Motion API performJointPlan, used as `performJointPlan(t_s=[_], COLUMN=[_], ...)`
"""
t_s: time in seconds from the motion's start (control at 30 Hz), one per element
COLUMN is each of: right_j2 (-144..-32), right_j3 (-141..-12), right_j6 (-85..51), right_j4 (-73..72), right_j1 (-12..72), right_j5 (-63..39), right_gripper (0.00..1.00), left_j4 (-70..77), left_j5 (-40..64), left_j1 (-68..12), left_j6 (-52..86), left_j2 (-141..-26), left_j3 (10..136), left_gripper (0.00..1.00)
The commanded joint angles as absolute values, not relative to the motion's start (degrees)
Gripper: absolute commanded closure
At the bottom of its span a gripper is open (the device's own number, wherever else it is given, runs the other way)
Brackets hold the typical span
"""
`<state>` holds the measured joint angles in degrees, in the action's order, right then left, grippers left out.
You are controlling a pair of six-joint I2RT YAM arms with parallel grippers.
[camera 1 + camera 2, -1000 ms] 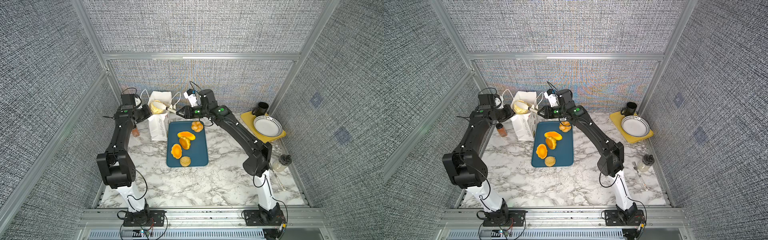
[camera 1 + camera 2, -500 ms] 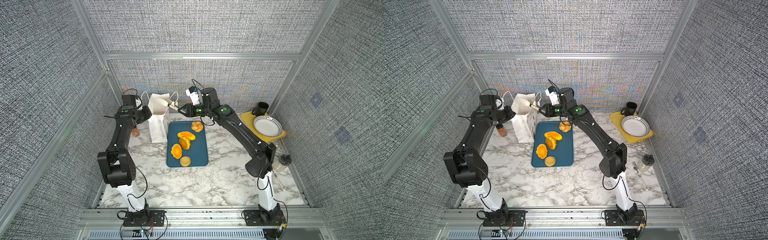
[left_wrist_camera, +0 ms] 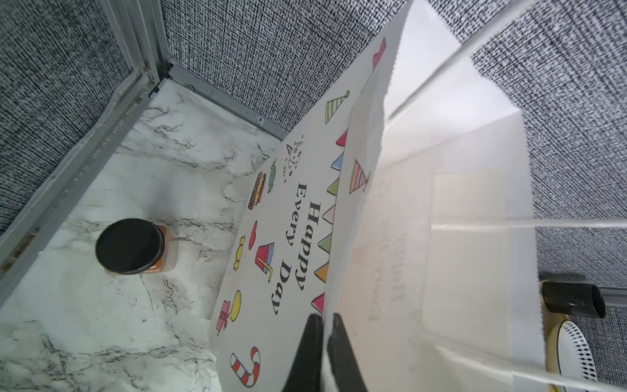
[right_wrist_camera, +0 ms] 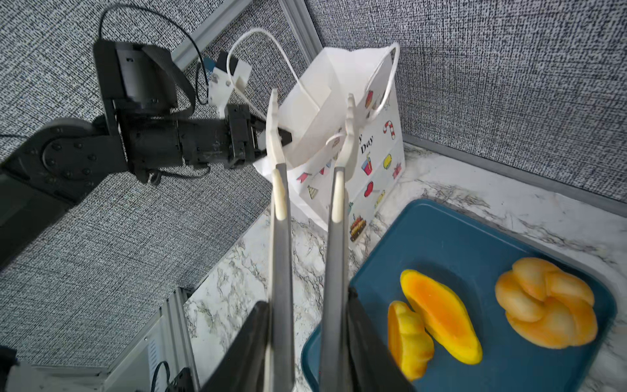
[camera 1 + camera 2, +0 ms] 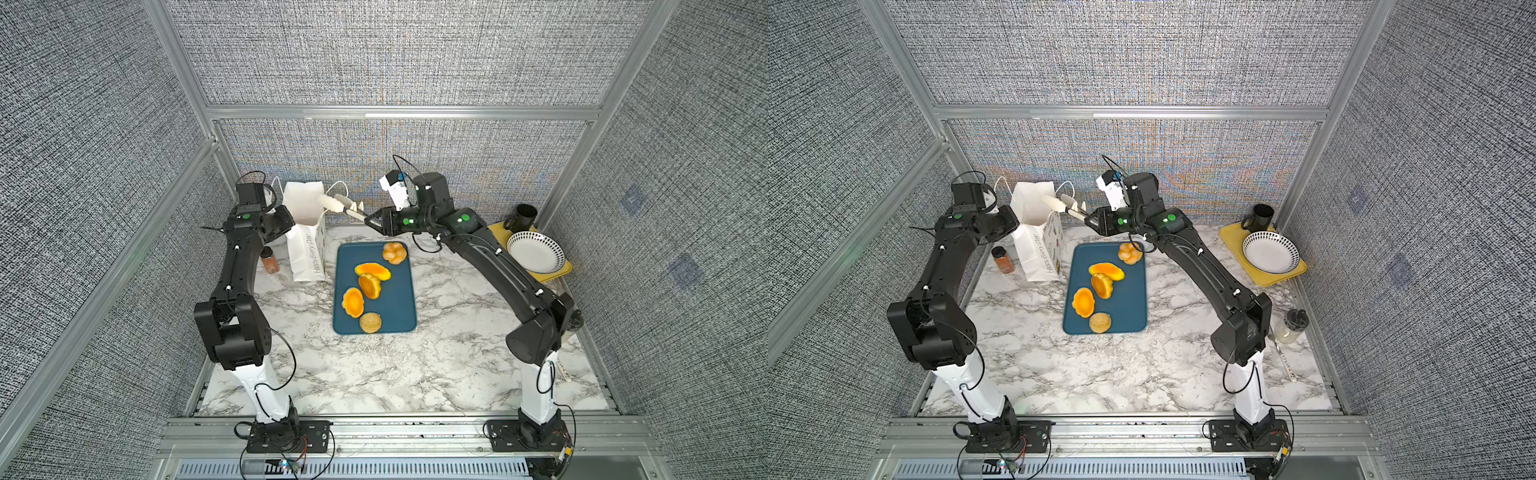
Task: Pack bread into a paper bag
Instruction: Place the fake bread in the paper bag, then pick up the fake bread from the plate.
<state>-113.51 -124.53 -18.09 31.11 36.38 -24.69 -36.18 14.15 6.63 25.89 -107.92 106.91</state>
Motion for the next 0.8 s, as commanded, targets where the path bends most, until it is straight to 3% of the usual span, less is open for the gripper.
performJointPlan(t_s=[0.0,0.27,0.77], right_j2=[-108.55,-96.78,-88.84], right_j3=[-118.32,-99.7,-79.84], right_j6=[-16.52,-17.68,-19.31], right_j4=[31.42,30.84,32.02], right_j1=[36.45,36.18,36.06], right_j5=[-25.21,-21.85,-22.61], right_gripper=[0.63,0.62,0.62], left_j4=[-38.15,-39.28,-39.2], left_j5=[11.93,11.75,12.89], left_j1=[6.8,6.86,6.86], left_j6=[24.99,24.55,23.78], left_j2=[-108.97,-109.25,-108.63], left_j3=[109.73,110.48,108.2], left_gripper=[0.98,0.98,0.98])
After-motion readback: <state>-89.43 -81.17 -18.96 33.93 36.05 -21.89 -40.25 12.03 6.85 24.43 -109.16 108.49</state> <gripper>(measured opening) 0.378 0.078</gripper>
